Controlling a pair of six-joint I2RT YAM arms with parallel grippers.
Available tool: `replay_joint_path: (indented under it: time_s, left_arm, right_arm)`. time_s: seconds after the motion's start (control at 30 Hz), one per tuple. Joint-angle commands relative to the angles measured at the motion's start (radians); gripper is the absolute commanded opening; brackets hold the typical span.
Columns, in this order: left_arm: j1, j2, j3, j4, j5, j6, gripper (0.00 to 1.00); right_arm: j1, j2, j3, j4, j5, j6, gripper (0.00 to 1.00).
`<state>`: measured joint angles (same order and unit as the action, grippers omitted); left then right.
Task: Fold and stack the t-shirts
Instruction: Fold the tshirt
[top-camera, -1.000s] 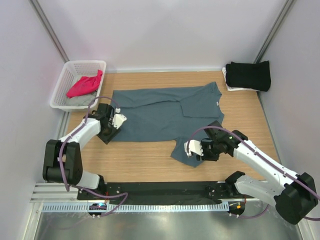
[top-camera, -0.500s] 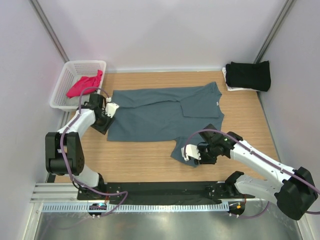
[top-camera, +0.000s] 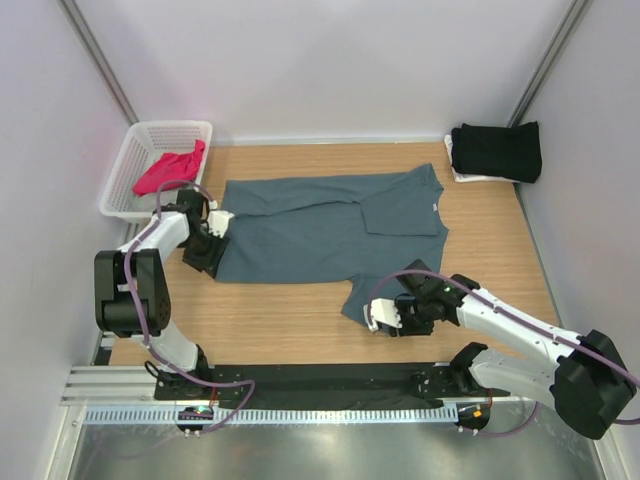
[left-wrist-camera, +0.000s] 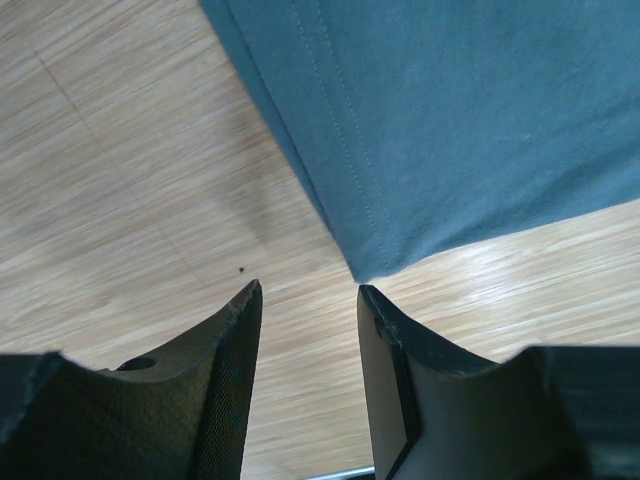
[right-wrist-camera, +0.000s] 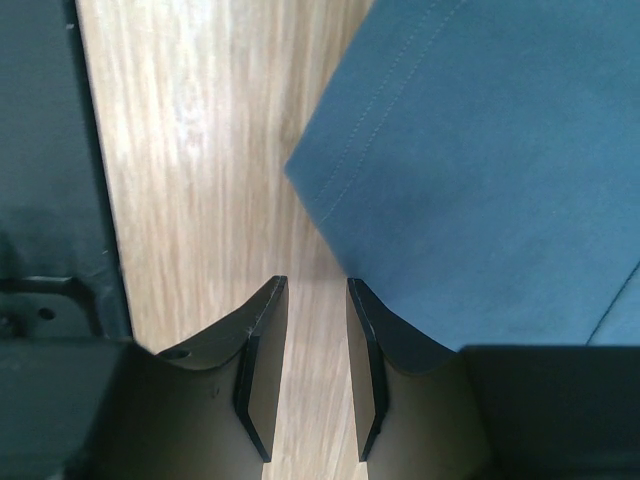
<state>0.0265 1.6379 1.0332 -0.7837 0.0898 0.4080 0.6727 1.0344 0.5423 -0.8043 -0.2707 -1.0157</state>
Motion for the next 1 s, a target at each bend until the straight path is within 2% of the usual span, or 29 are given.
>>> replay_joint_path:
  time_s: [0.0, 0.2, 0.27, 0.37, 0.43, 0.77, 0.97]
  left_arm:
    - [0.007, 0.026, 0.057, -0.048, 0.086, -0.060, 0.44]
    - [0.007, 0.042, 0.064, -0.048, 0.105, -0.107, 0.45]
    - [0.009, 0.036, 0.061, -0.061, 0.111, -0.112, 0.44]
    - [0.010, 0.017, 0.044, -0.075, 0.111, -0.117, 0.44]
    - [0.010, -0.001, 0.033, -0.075, 0.107, -0.118, 0.45]
    - [0.061, -0.004, 0.050, -0.089, 0.129, -0.161, 0.44]
    - [0.061, 0.057, 0.077, -0.120, 0.172, -0.198, 0.45]
  right_arm:
    - [0.007, -0.004, -0.019, 0.106, 0.037, 0.011, 0.36]
    - [0.007, -0.014, -0.067, 0.180, 0.064, 0.022, 0.28]
    - [0.005, -0.025, -0.076, 0.185, 0.064, 0.029, 0.18]
    - [0.007, -0.043, -0.082, 0.178, 0.067, 0.042, 0.10]
    - [0.005, -0.057, -0.085, 0.178, 0.073, 0.055, 0.01]
    - [0.007, -0.103, 0.016, 0.154, 0.137, 0.104, 0.01]
    - [0.005, -0.108, 0.042, 0.165, 0.159, 0.114, 0.01]
